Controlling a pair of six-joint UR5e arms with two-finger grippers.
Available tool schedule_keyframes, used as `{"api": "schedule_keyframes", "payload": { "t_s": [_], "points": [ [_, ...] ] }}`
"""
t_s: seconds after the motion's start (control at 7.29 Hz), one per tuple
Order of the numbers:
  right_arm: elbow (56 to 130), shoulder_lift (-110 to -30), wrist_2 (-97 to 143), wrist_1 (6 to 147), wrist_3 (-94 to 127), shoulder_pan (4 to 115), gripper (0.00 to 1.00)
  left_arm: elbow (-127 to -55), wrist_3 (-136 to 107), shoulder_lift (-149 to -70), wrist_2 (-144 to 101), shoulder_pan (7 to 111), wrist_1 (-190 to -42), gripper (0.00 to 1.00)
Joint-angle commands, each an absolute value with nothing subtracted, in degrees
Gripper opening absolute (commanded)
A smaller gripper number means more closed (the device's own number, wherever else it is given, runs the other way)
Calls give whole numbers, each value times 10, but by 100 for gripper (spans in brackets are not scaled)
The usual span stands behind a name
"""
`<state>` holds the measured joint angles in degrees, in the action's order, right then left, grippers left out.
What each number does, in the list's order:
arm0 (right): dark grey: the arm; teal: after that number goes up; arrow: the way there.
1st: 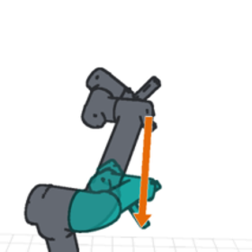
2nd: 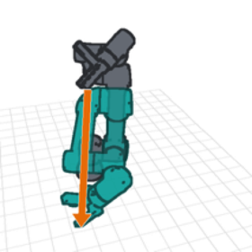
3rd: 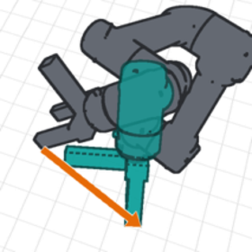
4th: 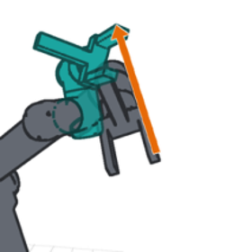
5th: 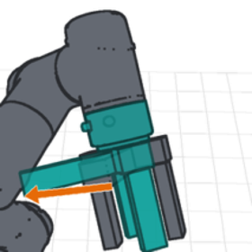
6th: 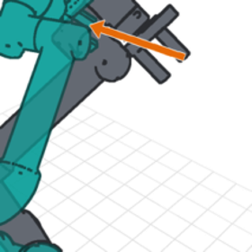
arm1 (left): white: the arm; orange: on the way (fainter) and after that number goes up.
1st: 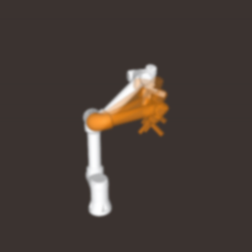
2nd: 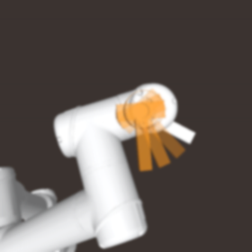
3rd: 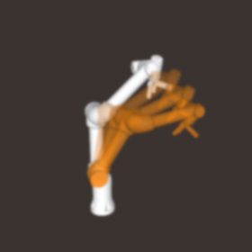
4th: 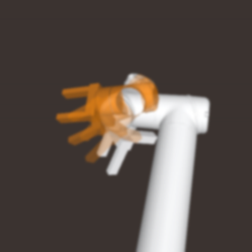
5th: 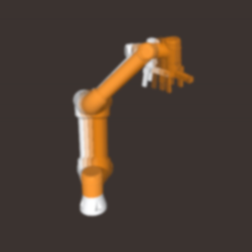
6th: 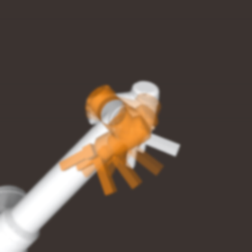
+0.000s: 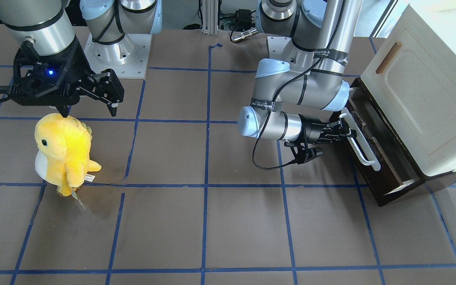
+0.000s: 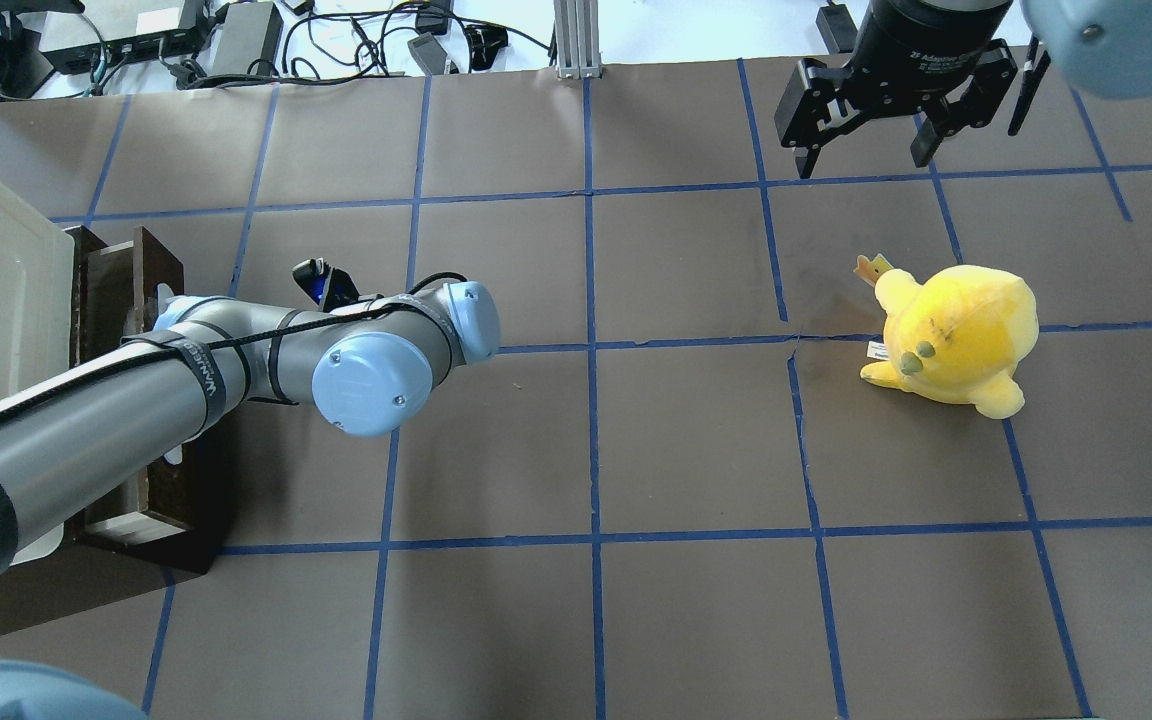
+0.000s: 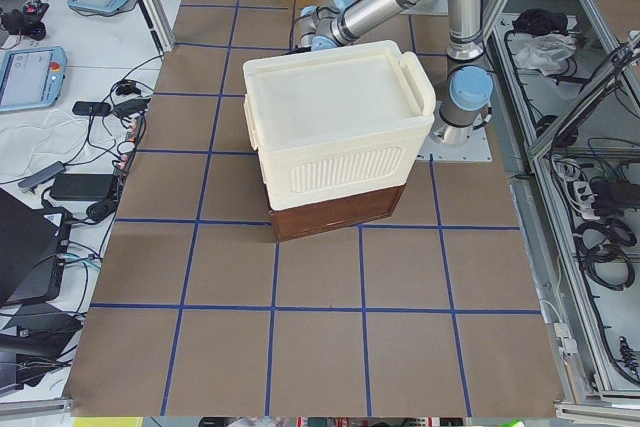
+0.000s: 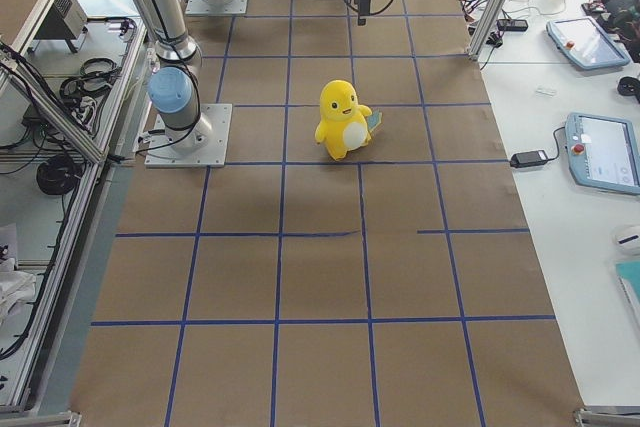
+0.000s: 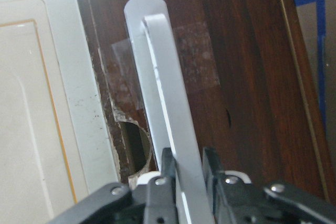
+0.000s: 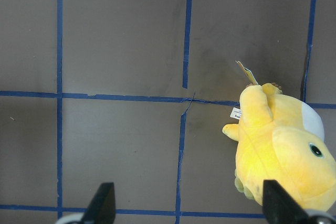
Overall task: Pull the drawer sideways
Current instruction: 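Pull the handle with the left gripper, sliding the drawer out toward the table center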
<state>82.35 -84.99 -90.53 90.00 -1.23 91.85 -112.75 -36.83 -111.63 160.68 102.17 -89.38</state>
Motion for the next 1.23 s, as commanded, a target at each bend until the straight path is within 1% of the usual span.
{"api": "schedule_keyframes", "payload": {
  "t_s": [0.0, 1.1],
  "points": [
    [824, -850, -905, 900, -12, 918, 100, -1124, -368, -1117, 1599, 1030, -894, 25],
    [824, -850, -905, 900, -13, 918, 100, -1115, -368, -1117, 1598, 1055, -891, 25]
  ]
}}
